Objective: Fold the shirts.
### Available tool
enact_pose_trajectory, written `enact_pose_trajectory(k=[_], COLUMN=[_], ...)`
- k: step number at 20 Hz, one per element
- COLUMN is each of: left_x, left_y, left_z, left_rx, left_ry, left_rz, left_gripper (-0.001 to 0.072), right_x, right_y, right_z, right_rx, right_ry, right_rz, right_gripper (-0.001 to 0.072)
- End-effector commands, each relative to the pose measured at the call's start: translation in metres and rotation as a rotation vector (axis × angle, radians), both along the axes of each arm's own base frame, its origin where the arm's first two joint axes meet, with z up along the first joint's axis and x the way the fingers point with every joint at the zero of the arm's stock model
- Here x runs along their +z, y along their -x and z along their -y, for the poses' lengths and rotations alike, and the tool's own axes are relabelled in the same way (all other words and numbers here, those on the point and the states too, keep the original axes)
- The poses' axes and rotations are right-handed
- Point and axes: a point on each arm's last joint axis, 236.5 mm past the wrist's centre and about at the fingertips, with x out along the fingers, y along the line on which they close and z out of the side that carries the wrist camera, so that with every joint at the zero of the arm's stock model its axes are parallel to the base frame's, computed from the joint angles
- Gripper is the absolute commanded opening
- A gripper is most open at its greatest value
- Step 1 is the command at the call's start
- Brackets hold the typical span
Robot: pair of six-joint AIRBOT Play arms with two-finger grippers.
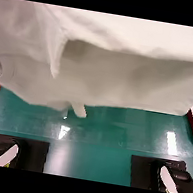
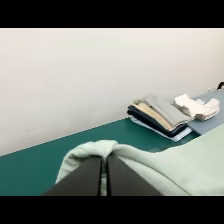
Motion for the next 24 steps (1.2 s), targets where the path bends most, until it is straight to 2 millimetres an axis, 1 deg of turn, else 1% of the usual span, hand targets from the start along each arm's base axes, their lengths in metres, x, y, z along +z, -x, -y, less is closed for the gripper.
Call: enact_pose_trajectory(k=[1, 2, 3, 4, 5, 6, 8, 9, 10, 11, 13, 14, 15, 16, 17, 19, 22, 24], left_x=[0.014, 0.01, 0.003, -0.008, -0.024, -0.047, -0.113, -0.154, -0.193, -0.234, -0.302, -0.327, -0.35, -0.365, -0.378, -0.395, -0.415, -0.429], left_y=[0.02, 0.018, 0.014, 0.004, -0.012, -0.032, -0.081, -0.107, -0.128, -0.146, -0.177, -0.193, -0.21, -0.226, -0.243, -0.275, -0.311, -0.328], left_z=[0.018, 0.019, 0.018, 0.016, 0.011, 0.003, -0.023, -0.038, -0.049, -0.054, -0.058, -0.06, -0.063, -0.066, -0.07, -0.078, -0.09, -0.095], left_rx=[-0.106, -0.106, -0.1, -0.086, -0.064, -0.033, 0.07, 0.125, 0.156, 0.164, 0.155, 0.154, 0.152, 0.153, 0.164, 0.202, 0.256, 0.277], left_ry=[0.048, 0.038, 0.016, -0.003, -0.018, -0.034, -0.077, -0.101, -0.117, -0.124, -0.113, -0.113, -0.127, -0.139, -0.136, -0.111, -0.083, -0.08], left_rz=[0.037, 0.023, 0.002, -0.037, -0.096, -0.17, -0.369, -0.483, -0.588, -0.697, -0.869, -0.917, -0.942, -0.951, -0.952, -0.933, -0.897, -0.887], left_gripper=[0.0029, 0.0029, 0.0029, 0.0029, 0.0028, 0.0028, 0.0028, 0.0028, 0.0028, 0.0029, 0.0028, 0.0029, 0.0029, 0.0029, 0.0029, 0.0029, 0.0029, 0.0029], right_x=[-0.021, -0.031, -0.046, -0.065, -0.09, -0.118, -0.171, -0.198, -0.224, -0.248, -0.295, -0.315, -0.335, -0.351, -0.364, -0.384, -0.401, -0.406], right_y=[0.005, -0.001, -0.01, -0.019, -0.03, -0.04, -0.067, -0.08, -0.093, -0.103, -0.12, -0.126, -0.138, -0.153, -0.169, -0.201, -0.243, -0.267], right_z=[0.032, 0.034, 0.035, 0.036, 0.038, 0.039, 0.041, 0.043, 0.044, 0.043, 0.036, 0.034, 0.033, 0.035, 0.037, 0.042, 0.047, 0.047], right_rx=[-0.142, -0.147, -0.15, -0.156, -0.163, -0.171, -0.174, -0.178, -0.182, -0.174, -0.139, -0.126, -0.109, -0.106, -0.105, -0.113, -0.121, -0.119], right_ry=[-0.034, -0.048, -0.069, -0.093, -0.118, -0.139, -0.167, -0.175, -0.19, -0.199, -0.226, -0.233, -0.234, -0.231, -0.231, -0.237, -0.24, -0.236], right_rz=[-0.163, -0.227, -0.307, -0.396, -0.508, -0.628, -0.809, -0.894, -0.977, -1.05, -1.195, -1.252, -1.282, -1.278, -1.253, -1.182, -1.048, -0.956], right_gripper=[0.0014, 0.0014, 0.0014, 0.0014, 0.0013, 0.0014, 0.0013, 0.0013, 0.0013, 0.0013, 0.0013, 0.0013, 0.0013, 0.0013, 0.0013, 0.0013, 0.0013, 0.0013])
